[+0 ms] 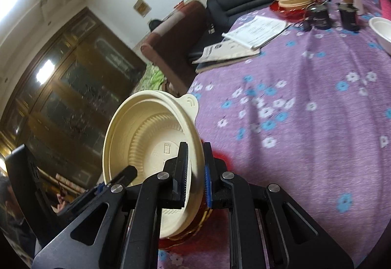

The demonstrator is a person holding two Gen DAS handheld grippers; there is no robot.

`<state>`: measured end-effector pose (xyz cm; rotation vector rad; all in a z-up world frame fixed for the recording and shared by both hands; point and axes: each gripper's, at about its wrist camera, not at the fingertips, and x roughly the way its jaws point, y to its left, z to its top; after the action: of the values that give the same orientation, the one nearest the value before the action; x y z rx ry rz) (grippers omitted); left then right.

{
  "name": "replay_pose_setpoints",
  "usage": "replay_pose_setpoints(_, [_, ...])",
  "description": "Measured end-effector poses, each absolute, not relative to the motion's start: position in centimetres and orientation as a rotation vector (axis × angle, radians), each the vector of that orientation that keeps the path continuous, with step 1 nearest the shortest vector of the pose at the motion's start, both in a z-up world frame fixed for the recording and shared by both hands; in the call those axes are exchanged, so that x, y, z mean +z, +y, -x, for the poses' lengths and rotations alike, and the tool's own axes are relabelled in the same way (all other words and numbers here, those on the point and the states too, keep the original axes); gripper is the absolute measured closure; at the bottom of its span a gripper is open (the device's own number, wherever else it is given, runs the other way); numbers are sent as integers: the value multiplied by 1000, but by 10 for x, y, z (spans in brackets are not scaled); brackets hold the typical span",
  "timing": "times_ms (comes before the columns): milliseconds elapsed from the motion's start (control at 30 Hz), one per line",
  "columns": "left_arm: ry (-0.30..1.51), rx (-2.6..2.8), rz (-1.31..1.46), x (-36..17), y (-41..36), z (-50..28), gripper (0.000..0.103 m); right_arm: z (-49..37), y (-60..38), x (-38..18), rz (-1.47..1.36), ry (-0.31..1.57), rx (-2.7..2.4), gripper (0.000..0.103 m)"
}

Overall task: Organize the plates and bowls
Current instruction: 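Lower the beige bowl into the red plates and open the right gripper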

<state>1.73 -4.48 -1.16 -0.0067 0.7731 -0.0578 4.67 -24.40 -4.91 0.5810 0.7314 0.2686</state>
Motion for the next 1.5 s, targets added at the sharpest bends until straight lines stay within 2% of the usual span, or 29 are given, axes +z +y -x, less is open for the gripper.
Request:
replay_pose_setpoints(500, [831,6,33,-39,-13,-30,88,-67,-201,-85,-504,819,267,91])
replay_pose_setpoints(800, [839,32,11,-48,-2,-25,86,-63,-181,-92,-387,790,258,91])
replay_pose_setpoints(867, [830,40,10,-45,1,-23,78,-62,-179,-92,-373,785,258,91])
replay_pose_setpoints(933, [811,61,-9,-43,2,-21,65,-62,-179,-92,-361,780,252,91])
replay_pose_setpoints(1000, [795,75,-17,-41,5,-19,60,-61,-180,-92,-364,779,257,91])
replay_pose_setpoints(1200, [778,78,2,-34,14,-16,55,-62,-183,-92,-414,803,296,91])
replay_pose_setpoints(1500, [789,44,38,-29,21,-16,55,-64,-195,-89,-582,915,348,91])
